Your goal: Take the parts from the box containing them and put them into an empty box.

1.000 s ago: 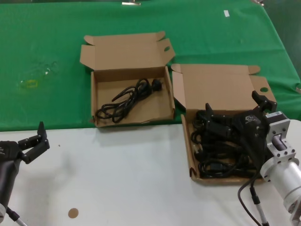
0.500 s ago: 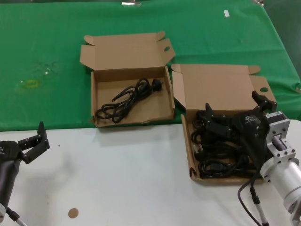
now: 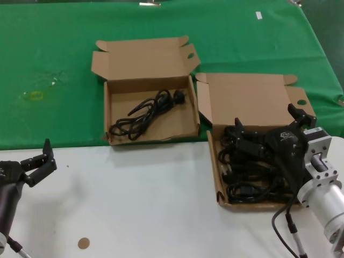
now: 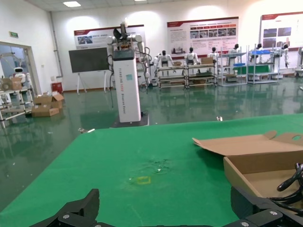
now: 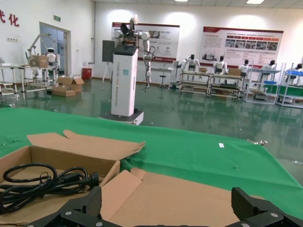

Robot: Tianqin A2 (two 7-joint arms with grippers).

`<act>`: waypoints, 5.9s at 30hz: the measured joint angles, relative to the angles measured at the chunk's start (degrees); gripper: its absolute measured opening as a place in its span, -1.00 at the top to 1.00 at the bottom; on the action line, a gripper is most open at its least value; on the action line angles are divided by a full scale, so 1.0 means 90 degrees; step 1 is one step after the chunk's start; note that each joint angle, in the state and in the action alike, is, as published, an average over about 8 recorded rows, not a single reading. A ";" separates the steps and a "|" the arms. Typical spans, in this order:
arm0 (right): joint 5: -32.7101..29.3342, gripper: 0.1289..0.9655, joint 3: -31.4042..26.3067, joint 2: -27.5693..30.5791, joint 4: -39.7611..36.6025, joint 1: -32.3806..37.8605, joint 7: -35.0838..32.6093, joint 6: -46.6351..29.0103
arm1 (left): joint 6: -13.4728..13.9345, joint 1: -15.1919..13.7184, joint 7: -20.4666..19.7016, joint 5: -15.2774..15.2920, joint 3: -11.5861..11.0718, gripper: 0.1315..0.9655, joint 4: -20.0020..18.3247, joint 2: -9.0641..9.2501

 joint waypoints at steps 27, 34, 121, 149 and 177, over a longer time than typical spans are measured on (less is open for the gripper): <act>0.0000 -1.00 0.0000 0.0000 0.0000 0.0000 0.0000 0.0000 | 0.0000 0.0000 0.0000 0.0000 0.0000 -1.00 0.0000 0.0000; 0.0000 -1.00 0.0000 0.0000 0.0000 0.0000 0.0000 0.0000 | 0.0000 0.0000 0.0000 0.0000 0.0000 -1.00 0.0000 0.0000; 0.0000 -1.00 0.0000 0.0000 0.0000 0.0000 0.0000 0.0000 | 0.0000 0.0000 0.0000 0.0000 0.0000 -1.00 0.0000 0.0000; 0.0000 -1.00 0.0000 0.0000 0.0000 0.0000 0.0000 0.0000 | 0.0000 0.0000 0.0000 0.0000 0.0000 -1.00 0.0000 0.0000; 0.0000 -1.00 0.0000 0.0000 0.0000 0.0000 0.0000 0.0000 | 0.0000 0.0000 0.0000 0.0000 0.0000 -1.00 0.0000 0.0000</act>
